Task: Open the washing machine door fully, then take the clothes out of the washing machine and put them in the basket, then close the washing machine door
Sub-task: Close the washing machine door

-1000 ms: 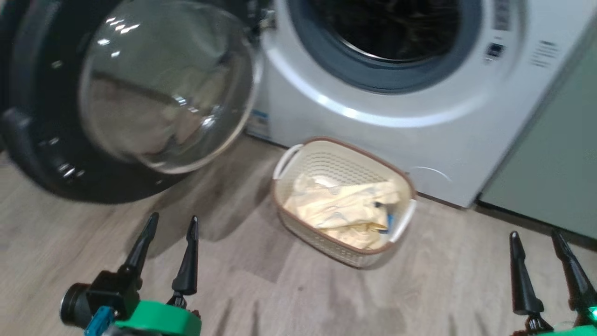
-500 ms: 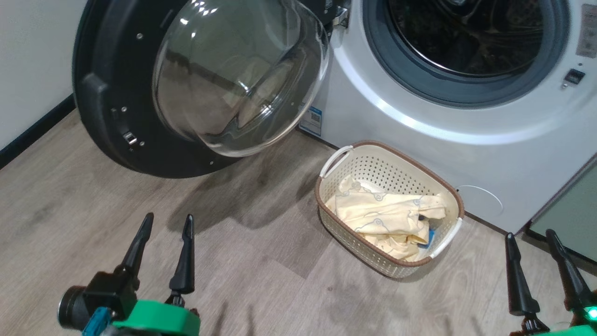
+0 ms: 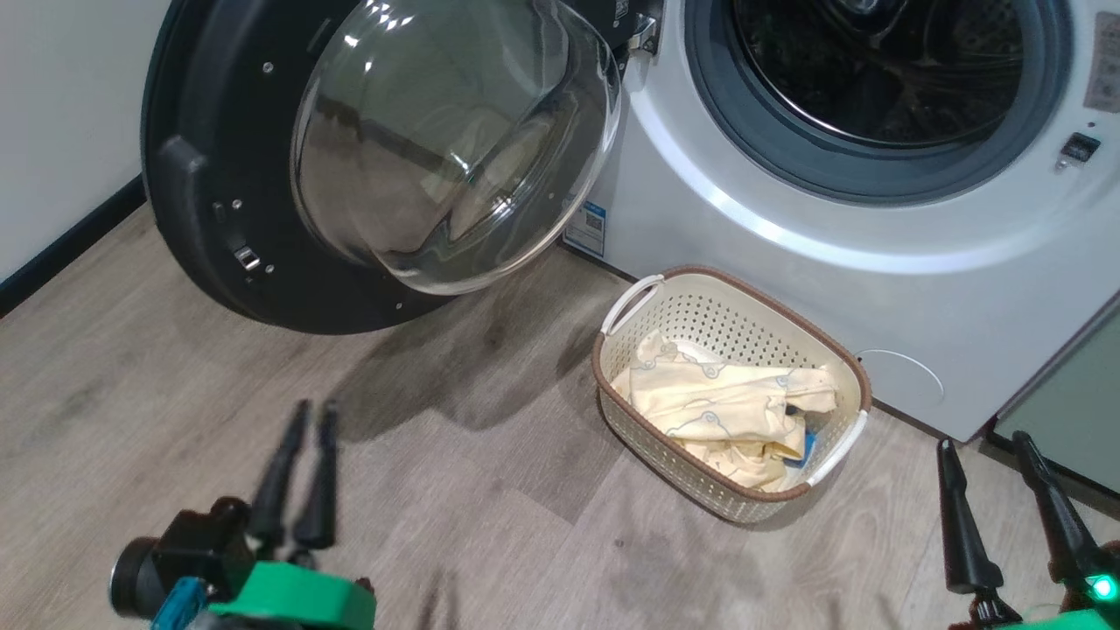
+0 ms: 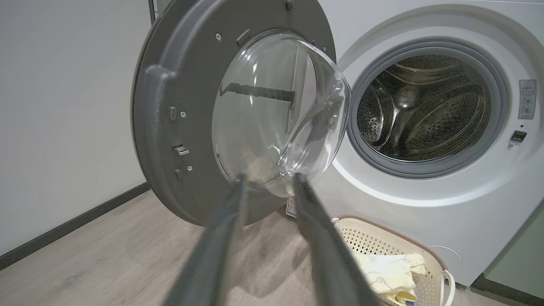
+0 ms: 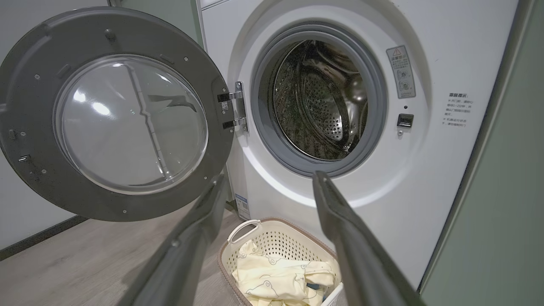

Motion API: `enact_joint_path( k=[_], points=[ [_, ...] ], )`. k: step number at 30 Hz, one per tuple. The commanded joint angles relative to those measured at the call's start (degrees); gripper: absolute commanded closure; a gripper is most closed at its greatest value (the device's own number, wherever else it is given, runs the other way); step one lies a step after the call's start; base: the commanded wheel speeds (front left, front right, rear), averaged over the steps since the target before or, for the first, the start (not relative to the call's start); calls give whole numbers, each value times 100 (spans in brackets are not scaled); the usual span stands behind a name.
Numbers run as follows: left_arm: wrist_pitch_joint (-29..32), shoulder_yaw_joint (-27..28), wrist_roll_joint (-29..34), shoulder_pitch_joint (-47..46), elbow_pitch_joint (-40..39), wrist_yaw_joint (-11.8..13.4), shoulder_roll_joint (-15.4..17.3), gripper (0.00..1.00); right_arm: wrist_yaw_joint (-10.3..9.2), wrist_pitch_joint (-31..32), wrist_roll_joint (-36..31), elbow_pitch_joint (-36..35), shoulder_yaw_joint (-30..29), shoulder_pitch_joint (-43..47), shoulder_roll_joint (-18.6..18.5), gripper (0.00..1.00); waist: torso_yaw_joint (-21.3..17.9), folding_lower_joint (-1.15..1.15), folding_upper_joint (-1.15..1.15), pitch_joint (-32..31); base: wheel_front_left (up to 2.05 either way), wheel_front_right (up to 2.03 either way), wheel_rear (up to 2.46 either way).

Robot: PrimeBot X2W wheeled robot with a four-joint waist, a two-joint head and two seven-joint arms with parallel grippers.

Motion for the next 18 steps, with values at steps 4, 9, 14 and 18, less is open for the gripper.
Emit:
enact_joint_path(
  k=[4,9,14,18],
  points=[
    [-73,155,-61,-194,-210,-36,80,100,8,-37,-4,-159,96,-266,-143,0,-13,0,0,7,0,0,0],
    [-107,125,-303,-241,-283,-197,47,100,8,-37,-16,-168,88,-269,-153,0,2,0,0,21,0,0,0],
    [-146,109,-944,-311,-495,-531,-76,100,8,-37,-25,-175,82,-255,-167,0,38,0,0,9,0,0,0],
    [-170,206,-2151,-454,-857,-915,-223,100,8,-37,-27,-186,62,-242,-169,0,73,0,0,-6,0,0,0]
  ],
)
